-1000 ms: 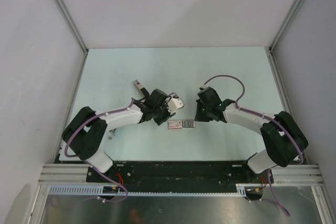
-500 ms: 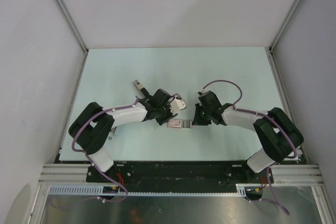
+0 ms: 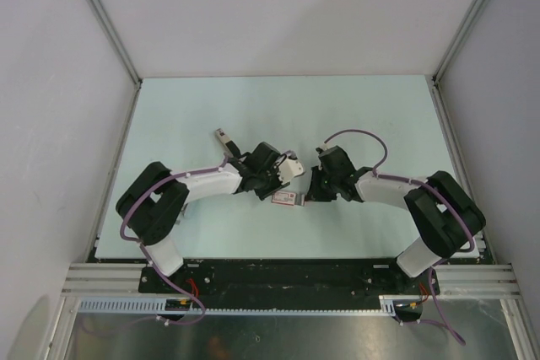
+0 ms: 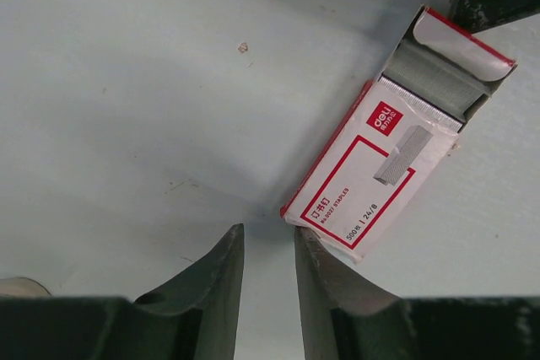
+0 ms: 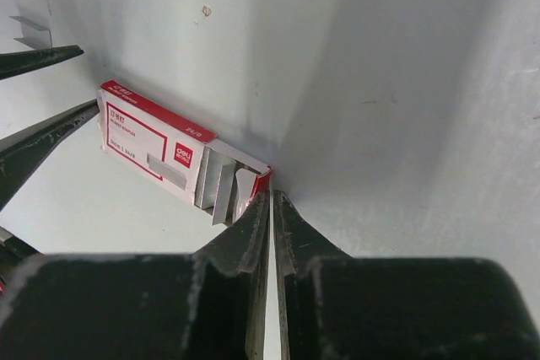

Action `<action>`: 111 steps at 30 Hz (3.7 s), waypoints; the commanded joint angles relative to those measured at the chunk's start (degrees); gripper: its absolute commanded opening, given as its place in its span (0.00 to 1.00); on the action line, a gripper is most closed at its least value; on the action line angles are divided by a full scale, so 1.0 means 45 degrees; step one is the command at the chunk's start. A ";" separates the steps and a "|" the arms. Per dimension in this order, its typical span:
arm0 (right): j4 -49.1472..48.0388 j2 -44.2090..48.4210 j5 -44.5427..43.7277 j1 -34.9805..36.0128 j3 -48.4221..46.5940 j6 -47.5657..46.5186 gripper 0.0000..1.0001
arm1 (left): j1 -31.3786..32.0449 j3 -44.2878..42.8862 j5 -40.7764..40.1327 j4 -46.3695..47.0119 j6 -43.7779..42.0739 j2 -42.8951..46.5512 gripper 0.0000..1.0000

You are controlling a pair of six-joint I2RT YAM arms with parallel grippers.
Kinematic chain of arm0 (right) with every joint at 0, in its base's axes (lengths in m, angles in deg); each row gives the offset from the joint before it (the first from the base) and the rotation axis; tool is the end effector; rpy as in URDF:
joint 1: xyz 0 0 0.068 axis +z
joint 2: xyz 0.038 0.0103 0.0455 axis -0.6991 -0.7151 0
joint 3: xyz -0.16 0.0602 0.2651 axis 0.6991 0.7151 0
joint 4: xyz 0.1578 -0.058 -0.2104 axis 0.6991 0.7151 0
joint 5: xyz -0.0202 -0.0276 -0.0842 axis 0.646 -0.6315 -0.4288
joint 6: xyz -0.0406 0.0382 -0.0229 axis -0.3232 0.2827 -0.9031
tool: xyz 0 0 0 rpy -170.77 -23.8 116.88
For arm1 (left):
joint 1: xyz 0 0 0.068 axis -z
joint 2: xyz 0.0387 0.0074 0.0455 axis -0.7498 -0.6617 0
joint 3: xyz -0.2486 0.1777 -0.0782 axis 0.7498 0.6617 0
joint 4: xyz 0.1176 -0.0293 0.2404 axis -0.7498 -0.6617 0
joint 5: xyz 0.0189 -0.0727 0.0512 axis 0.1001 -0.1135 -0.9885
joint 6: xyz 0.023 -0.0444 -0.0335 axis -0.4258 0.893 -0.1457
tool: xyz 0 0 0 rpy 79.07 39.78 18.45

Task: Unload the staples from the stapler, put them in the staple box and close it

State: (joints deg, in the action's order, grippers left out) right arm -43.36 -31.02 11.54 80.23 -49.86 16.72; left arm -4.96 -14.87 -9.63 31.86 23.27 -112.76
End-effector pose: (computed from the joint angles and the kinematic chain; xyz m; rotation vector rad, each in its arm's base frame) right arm 0.2434 0.1859 0.1773 -0.1245 2.6262 0.6919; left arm 0.2511 -0.2459 0.1869 1.4728 2.1246 -0.2651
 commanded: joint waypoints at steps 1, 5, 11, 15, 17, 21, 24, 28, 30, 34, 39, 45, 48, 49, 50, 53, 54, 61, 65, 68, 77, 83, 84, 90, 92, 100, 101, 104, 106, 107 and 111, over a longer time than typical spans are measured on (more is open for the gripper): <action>-0.0244 -0.0366 0.0245 0.0049 0.0148 0.0123 0.10 | 0.0238 -0.0249 0.0241 -0.0253 -0.0157 -0.0185 0.35; -0.0219 -0.0426 0.0285 0.0041 0.0126 0.0159 0.10 | 0.0281 -0.0196 0.0129 -0.0279 -0.0221 -0.0117 0.36; 0.0739 0.0562 -0.0570 -0.0245 0.0111 -0.0372 0.14 | 0.0208 0.0008 -0.0858 -0.0312 -0.0519 0.0291 0.37; 0.1040 0.0871 -0.1062 -0.0251 -0.0043 -0.0480 0.23 | 0.0021 -0.0053 -0.1270 -0.0445 -0.0726 0.0832 0.41; 0.0974 0.0860 -0.1180 -0.0188 -0.0090 -0.0439 0.25 | -0.0042 -0.0195 -0.1310 -0.0678 -0.0811 0.1109 0.45; 0.0529 0.0870 -0.1128 -0.0029 -0.0119 -0.0316 0.27 | -0.0052 -0.0708 -0.0776 -0.1290 -0.0787 0.1380 0.49; 0.0159 0.0790 -0.0943 0.0107 -0.0190 -0.0190 0.28 | 0.0028 -0.1055 -0.0107 -0.1484 -0.0460 0.1228 0.50; -0.0357 0.0704 -0.0857 0.0453 -0.0221 -0.0009 0.35 | 0.0422 -0.1368 0.0556 -0.1515 -0.0290 0.0630 0.50; -0.0503 0.0618 -0.0870 0.0598 -0.0222 0.0060 0.37 | 0.0546 -0.1466 0.0758 -0.1517 -0.0326 0.0306 0.50; -0.0530 0.0508 -0.0923 0.0798 -0.0211 0.0138 0.39 | 0.0629 -0.1410 0.1194 -0.1516 -0.0612 0.0151 0.52; -0.0551 0.0204 -0.0993 0.0907 -0.0213 0.0163 0.39 | 0.0633 -0.1270 0.1612 -0.1517 -0.0885 0.0050 0.54; -0.0215 0.0182 -0.1261 0.0934 -0.0203 0.0143 0.31 | 0.0633 -0.1222 0.1782 -0.1514 -0.0957 -0.0261 0.55; -0.0088 0.0202 -0.1423 0.0933 -0.0169 0.0134 0.27 | 0.0629 -0.1202 0.1794 -0.1507 -0.1038 -0.0496 0.55; -0.0079 0.0200 -0.1442 0.0943 -0.0157 0.0144 0.26 | 0.0634 -0.1201 0.1778 -0.1503 -0.1059 -0.0575 0.55; -0.0075 0.0209 -0.1451 0.0948 -0.0141 0.0159 0.25 | 0.0637 -0.1180 0.1731 -0.1500 -0.1089 -0.0654 0.55; -0.0005 0.0242 -0.1520 0.0935 -0.0117 0.0162 0.23 | 0.0625 -0.1072 0.1646 -0.1496 -0.1170 -0.0740 0.53; 0.0021 0.0269 -0.1558 0.0934 -0.0112 0.0139 0.23 | 0.0622 -0.1009 0.1626 -0.1487 -0.1193 -0.0717 0.52; 0.0205 0.0374 -0.1648 0.0758 0.0099 0.0031 0.22 | 0.0471 -0.0619 0.1583 -0.1487 -0.1317 -0.0571 0.45; 0.0245 0.0404 -0.1618 0.0715 0.0181 -0.0015 0.22 | 0.0417 -0.0457 0.1495 -0.1491 -0.1388 -0.0432 0.43; 0.0299 0.0456 -0.1634 0.0642 0.0218 -0.0072 0.22 | 0.0336 -0.0281 0.1402 -0.1497 -0.1422 -0.0261 0.41; 0.0349 0.0504 -0.1558 0.0453 0.0226 -0.0181 0.22 | 0.0293 0.0054 0.1090 -0.1514 -0.1475 0.0120 0.40; 0.0519 0.0399 -0.1679 0.0360 0.0261 -0.0286 0.21 | 0.0212 0.0011 0.0988 -0.1489 -0.1476 -0.0074 0.33; 0.0508 0.0396 -0.1657 0.0354 0.0273 -0.0300 0.21 | 0.0182 -0.0037 0.1004 -0.1494 -0.1454 -0.0111 0.32; 0.0518 0.0405 -0.1652 0.0267 0.0379 -0.0383 0.20 | 0.0025 -0.0235 0.0975 -0.1492 -0.1404 -0.0187 0.24; 0.0541 0.0426 -0.1630 0.0215 0.0436 -0.0419 0.20 | -0.0022 -0.0211 0.0916 -0.1496 -0.1425 -0.0162 0.24; 0.0585 0.0554 -0.1540 0.0028 0.0518 -0.0573 0.20 | -0.0048 0.0028 0.0741 -0.1493 -0.1500 0.0022 0.24; 0.0580 0.0581 -0.1510 0.0012 0.0519 -0.0590 0.20 | -0.0056 0.0020 0.0754 -0.1505 -0.1466 0.0045 0.25; 0.0507 0.0605 -0.1361 -0.0022 0.0519 -0.0625 0.20 | -0.0045 -0.0029 0.0826 -0.1504 -0.1370 0.0153 0.30; 0.0416 0.0672 -0.1186 -0.0062 0.0519 -0.0646 0.20 | -0.0044 -0.0086 0.0850 -0.1519 -0.1280 0.0309 0.35; 0.0359 0.0728 -0.1099 -0.0082 0.0519 -0.0656 0.20 | -0.0044 -0.0135 0.0886 -0.1557 -0.1239 0.0452 0.38; 0.0253 0.0933 -0.0734 -0.0267 0.0519 -0.0665 0.21 | -0.0032 -0.0410 0.1117 -0.1776 -0.1020 0.0955 0.44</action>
State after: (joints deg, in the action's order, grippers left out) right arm -43.29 -28.74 7.76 80.16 -48.51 15.19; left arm -4.76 -16.10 -4.69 26.20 18.37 -112.43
